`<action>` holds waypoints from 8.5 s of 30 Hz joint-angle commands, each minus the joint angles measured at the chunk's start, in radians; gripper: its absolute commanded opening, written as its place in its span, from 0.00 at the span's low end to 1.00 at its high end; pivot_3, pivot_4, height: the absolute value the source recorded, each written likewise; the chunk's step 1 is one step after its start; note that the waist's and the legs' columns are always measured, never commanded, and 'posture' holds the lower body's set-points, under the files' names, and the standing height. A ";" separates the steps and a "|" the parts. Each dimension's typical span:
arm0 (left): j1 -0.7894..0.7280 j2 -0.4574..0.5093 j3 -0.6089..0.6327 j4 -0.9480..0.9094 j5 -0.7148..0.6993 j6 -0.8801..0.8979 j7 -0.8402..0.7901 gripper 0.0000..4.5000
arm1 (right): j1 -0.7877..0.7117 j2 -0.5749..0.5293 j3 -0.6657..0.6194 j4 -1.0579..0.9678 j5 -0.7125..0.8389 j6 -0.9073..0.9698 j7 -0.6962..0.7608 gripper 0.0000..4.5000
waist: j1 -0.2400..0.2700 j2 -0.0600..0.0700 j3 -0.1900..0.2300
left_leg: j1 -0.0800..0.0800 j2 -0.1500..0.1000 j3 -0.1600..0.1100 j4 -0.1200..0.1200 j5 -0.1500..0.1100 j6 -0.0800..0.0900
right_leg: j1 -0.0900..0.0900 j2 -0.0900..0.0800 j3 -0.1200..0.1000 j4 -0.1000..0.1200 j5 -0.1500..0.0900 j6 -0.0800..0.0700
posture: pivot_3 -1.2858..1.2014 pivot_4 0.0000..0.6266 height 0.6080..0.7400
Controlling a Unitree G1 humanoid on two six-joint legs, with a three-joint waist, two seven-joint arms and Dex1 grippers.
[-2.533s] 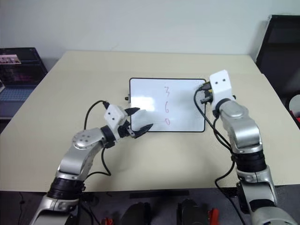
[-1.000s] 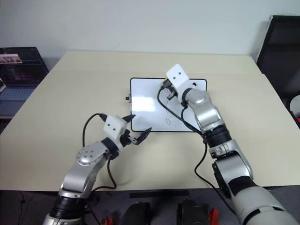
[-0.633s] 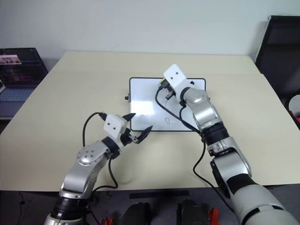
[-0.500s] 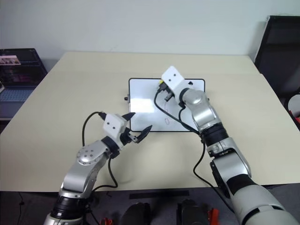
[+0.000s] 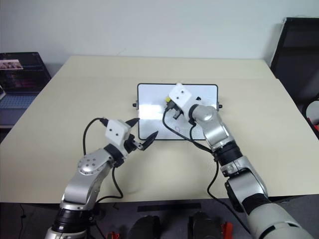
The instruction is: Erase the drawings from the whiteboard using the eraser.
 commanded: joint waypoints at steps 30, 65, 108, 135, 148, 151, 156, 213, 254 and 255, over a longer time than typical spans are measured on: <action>-0.021 0.000 0.000 -0.012 0.006 -0.025 0.005 1.00 | -0.154 0.034 -0.010 0.204 -0.059 -0.109 -0.051 0.18 | -0.002 0.000 0.000 | -0.002 0.000 0.000 -0.002 0.000 0.000 | -0.002 0.000 0.000 -0.003 0.000 0.000 | 0.52 0.24 1.00; -0.043 -0.019 -0.012 0.018 0.015 -0.046 -0.007 1.00 | -0.113 -0.030 0.006 0.152 -0.108 -0.080 -0.014 0.18 | 0.000 0.000 0.000 | -0.001 0.000 0.001 -0.002 0.000 0.000 | -0.001 0.000 0.000 -0.003 0.000 0.000 | 0.52 0.24 1.00; -0.044 -0.010 -0.005 0.022 0.012 -0.042 -0.011 1.00 | -0.063 -0.005 -0.004 0.071 -0.092 -0.067 0.025 0.18 | -0.001 0.000 0.001 | 0.004 0.000 -0.001 -0.003 0.000 0.000 | 0.007 0.000 -0.001 -0.007 0.000 0.000 | 0.52 0.24 1.00; -0.054 -0.015 -0.026 0.053 0.001 -0.058 -0.087 1.00 | 0.509 -0.279 -0.174 -0.612 -0.067 -0.184 -0.025 0.18 | 0.006 0.000 0.002 | 0.002 0.000 0.000 -0.003 0.000 0.000 | 0.005 0.000 0.000 -0.008 -0.001 0.001 | 0.52 0.24 1.00; -0.028 -0.019 -0.028 0.026 -0.001 -0.051 -0.087 1.00 | 0.596 -0.298 -0.160 -0.648 -0.116 -0.256 -0.050 0.18 | 0.011 -0.001 0.002 | 0.003 0.000 0.000 -0.003 0.000 0.000 | 0.006 0.000 -0.001 -0.008 -0.001 0.001 | 0.52 0.24 1.00; -0.024 -0.018 -0.025 0.019 -0.003 -0.047 -0.086 1.00 | 0.614 -0.295 -0.155 -0.658 -0.122 -0.260 -0.049 0.18 | 0.011 -0.001 0.002 | 0.003 0.000 0.000 -0.003 0.000 0.000 | 0.006 0.000 0.000 -0.008 -0.001 0.001 | 0.52 0.24 1.00; -0.022 -0.014 -0.021 0.021 -0.005 -0.046 -0.087 1.00 | 0.608 -0.284 -0.146 -0.657 -0.131 -0.256 -0.048 0.18 | 0.011 -0.001 0.002 | 0.003 0.000 0.000 -0.002 0.000 0.000 | 0.007 0.000 -0.001 -0.008 -0.001 0.001 | 0.52 0.24 1.00; 0.058 0.009 0.029 -0.040 0.002 -0.037 -0.044 1.00 | 0.114 -0.143 0.129 -0.070 -0.281 -0.269 0.088 0.18 | 0.019 -0.001 0.002 | 0.005 0.000 -0.001 -0.002 0.000 0.000 | 0.007 0.000 -0.001 -0.007 0.000 0.000 | 0.52 0.24 1.00; 0.047 0.014 0.020 -0.077 -0.002 -0.001 -0.032 1.00 | 0.055 -0.064 0.082 0.007 -0.278 -0.329 -0.065 0.18 | 0.019 -0.001 0.003 | 0.010 0.000 -0.001 -0.004 -0.001 0.000 | 0.013 0.000 -0.001 -0.009 -0.001 -0.001 | 0.52 0.24 1.00; 0.050 0.015 0.020 -0.080 -0.002 0.000 -0.031 1.00 | 0.058 -0.066 0.097 0.013 -0.287 -0.326 -0.052 0.18 | 0.019 -0.001 0.003 | 0.010 0.000 -0.001 -0.004 -0.001 0.000 | 0.013 0.000 -0.001 -0.009 -0.001 -0.001 | 0.52 0.24 1.00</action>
